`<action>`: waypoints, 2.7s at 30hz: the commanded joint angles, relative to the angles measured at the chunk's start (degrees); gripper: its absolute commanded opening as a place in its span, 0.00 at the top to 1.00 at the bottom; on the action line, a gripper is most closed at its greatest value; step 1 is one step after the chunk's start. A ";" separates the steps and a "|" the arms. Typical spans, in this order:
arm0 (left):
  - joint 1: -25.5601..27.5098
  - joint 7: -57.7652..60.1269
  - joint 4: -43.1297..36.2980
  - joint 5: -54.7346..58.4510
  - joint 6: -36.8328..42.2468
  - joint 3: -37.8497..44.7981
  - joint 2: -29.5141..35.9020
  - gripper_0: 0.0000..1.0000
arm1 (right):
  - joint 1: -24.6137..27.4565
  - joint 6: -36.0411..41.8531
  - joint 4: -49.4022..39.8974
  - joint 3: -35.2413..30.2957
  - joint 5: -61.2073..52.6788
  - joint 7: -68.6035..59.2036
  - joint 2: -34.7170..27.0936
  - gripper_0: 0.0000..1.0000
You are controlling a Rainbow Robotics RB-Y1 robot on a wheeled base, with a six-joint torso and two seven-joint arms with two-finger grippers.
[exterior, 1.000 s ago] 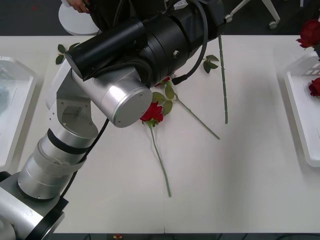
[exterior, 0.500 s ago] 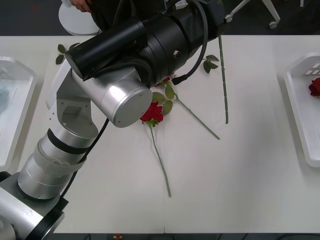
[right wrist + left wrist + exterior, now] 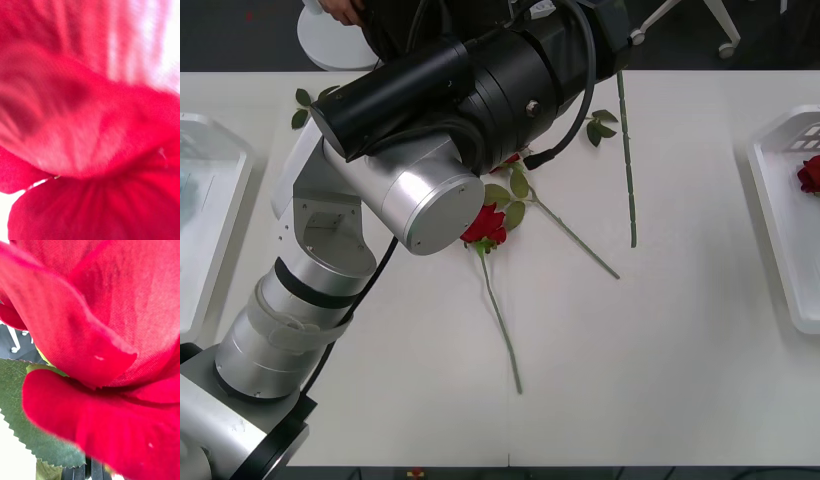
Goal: Place the red flowers into the right box and the blue flowers into the left box. If a person shows an open palm, hand one flower to the person first, then continue sorting.
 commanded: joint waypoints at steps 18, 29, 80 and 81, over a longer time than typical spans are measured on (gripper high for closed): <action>-0.41 -1.23 -2.09 -0.50 -0.78 -0.55 -1.31 1.00 | -1.46 16.19 -15.43 -2.54 -10.52 1.33 -8.47 0.00; -0.41 -1.23 -2.09 -0.50 -0.78 -0.55 -1.31 1.00 | -1.11 31.57 -30.98 -3.68 -42.24 14.60 -16.64 0.00; -0.41 -1.23 -2.09 -0.50 -0.78 -0.55 -1.31 1.00 | 15.85 13.20 -75.46 -3.68 -80.48 1.94 -6.71 0.00; -0.41 -1.23 -2.09 -0.50 -0.78 -0.55 -1.31 1.00 | 15.85 12.94 -75.81 -3.68 -80.13 1.51 -6.71 0.00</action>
